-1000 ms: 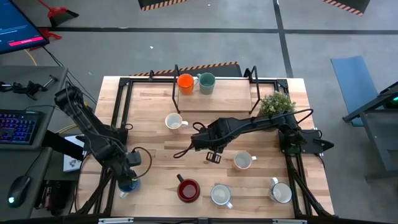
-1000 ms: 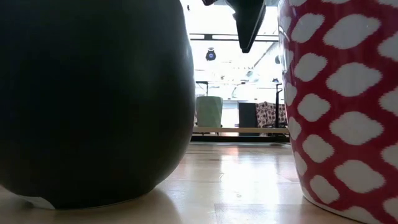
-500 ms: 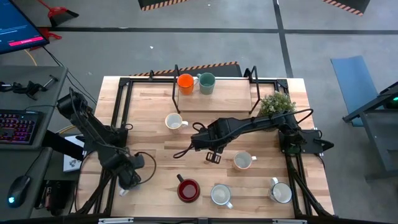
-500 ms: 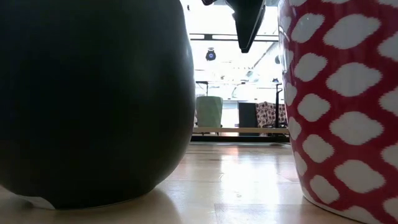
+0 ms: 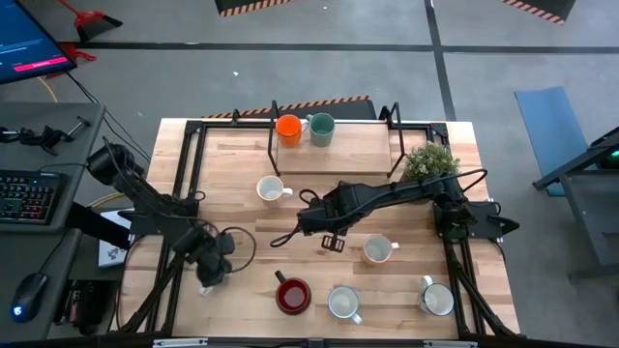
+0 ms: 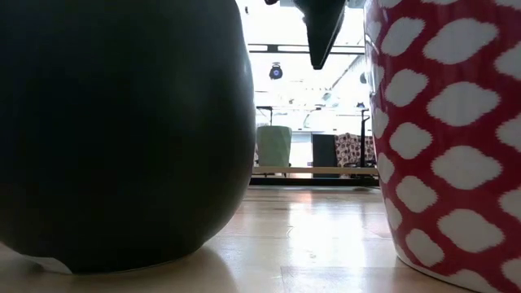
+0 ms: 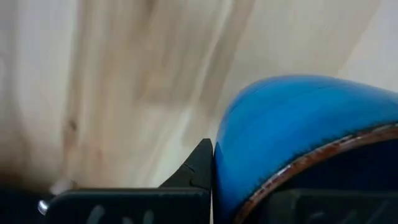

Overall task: Place coffee mugs
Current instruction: Put the blue mug on the shelf

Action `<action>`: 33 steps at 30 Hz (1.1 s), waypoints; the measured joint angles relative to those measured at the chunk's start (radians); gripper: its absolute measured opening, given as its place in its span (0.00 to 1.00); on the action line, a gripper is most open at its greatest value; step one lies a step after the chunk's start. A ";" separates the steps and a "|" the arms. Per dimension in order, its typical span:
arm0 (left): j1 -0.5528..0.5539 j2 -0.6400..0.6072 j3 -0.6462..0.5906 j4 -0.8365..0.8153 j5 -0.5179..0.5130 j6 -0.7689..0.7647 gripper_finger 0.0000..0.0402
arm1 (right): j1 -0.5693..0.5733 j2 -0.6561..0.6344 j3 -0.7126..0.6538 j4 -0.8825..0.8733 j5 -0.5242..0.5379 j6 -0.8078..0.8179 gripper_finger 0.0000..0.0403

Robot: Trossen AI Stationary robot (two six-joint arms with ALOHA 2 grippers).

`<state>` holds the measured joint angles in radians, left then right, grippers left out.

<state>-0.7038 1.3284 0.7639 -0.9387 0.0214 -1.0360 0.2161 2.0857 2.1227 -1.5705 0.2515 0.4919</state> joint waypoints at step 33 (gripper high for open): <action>0.933 0.249 0.805 -0.101 -0.199 0.995 0.01 | 0.002 -0.568 0.006 -0.001 0.388 0.057 0.28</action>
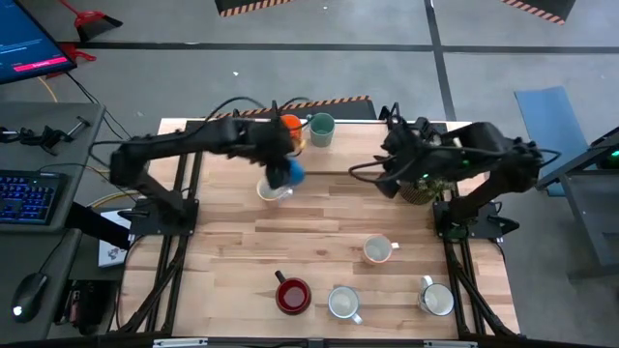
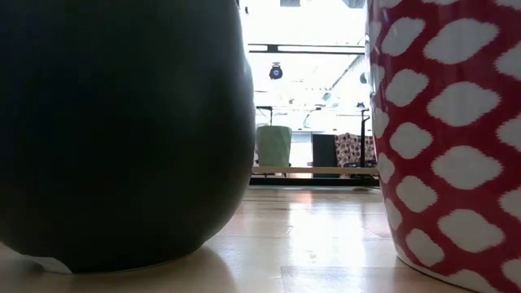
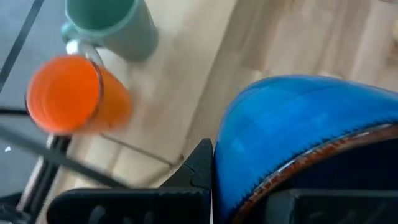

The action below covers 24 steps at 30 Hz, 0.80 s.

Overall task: Place coffee mugs
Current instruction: Put the blue mug on the shelf

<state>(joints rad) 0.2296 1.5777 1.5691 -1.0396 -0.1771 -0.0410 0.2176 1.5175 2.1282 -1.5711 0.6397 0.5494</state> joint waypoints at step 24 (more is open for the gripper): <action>0.172 0.338 0.258 -0.071 0.045 0.069 0.01 | 0.010 -0.556 -0.868 0.485 -0.001 0.123 0.28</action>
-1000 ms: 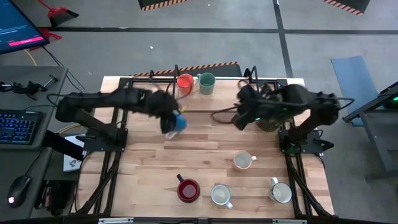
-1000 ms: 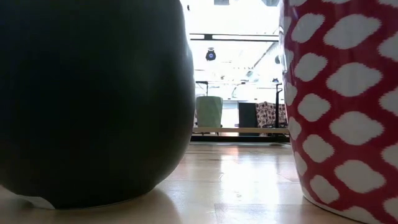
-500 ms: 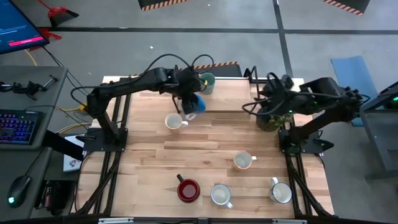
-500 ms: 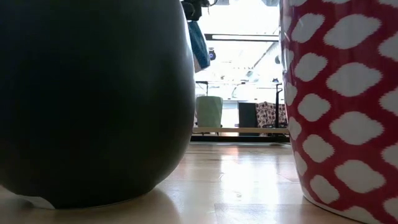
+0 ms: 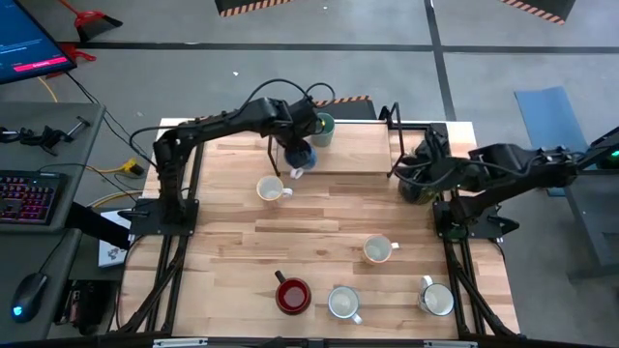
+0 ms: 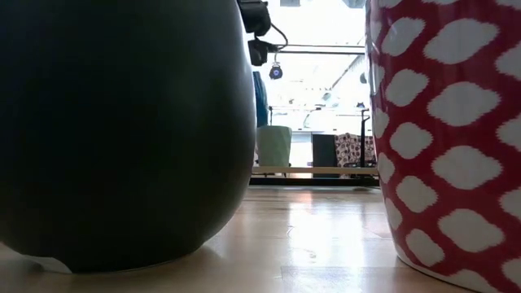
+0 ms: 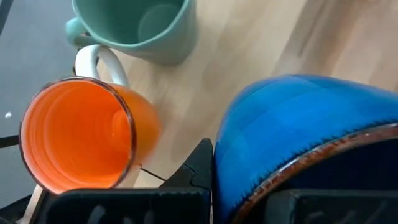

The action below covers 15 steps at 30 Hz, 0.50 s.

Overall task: Place coffee mugs
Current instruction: Put the blue mug on the shelf

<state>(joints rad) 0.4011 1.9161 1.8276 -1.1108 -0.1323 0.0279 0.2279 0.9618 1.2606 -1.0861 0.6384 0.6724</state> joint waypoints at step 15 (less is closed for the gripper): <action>0.023 0.084 0.062 -0.097 -0.064 0.002 0.01 | 0.002 -0.047 -0.256 0.102 -0.038 0.113 0.28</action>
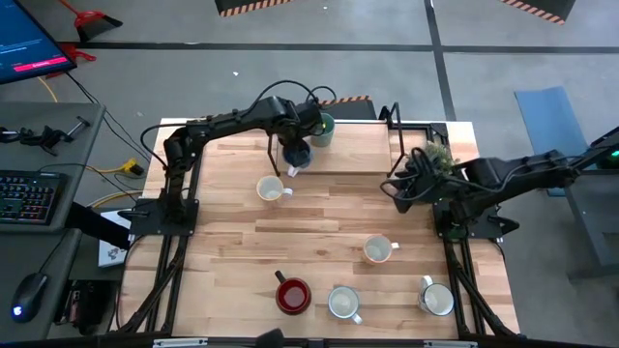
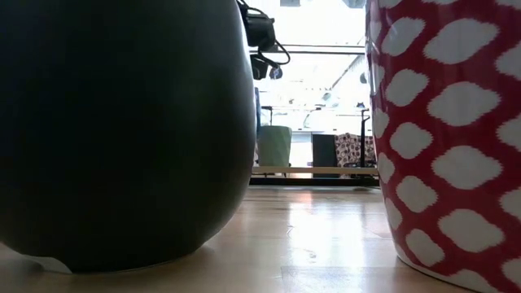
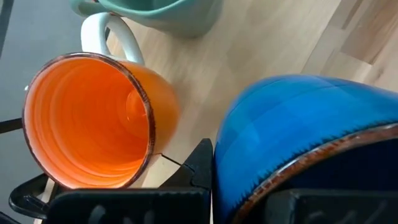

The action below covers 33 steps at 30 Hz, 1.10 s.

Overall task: Place coffee mugs
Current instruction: Put the blue mug on the shelf

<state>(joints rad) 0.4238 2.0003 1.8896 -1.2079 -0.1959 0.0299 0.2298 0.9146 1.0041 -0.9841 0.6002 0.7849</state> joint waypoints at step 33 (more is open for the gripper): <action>-0.013 0.020 0.000 0.032 -0.079 0.066 0.01 | 0.000 0.000 -0.018 0.051 -0.006 -0.008 0.28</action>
<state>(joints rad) 0.4107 2.0201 1.8896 -1.1764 -0.2750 0.0956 0.2298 0.9146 0.9859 -0.9329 0.5941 0.7773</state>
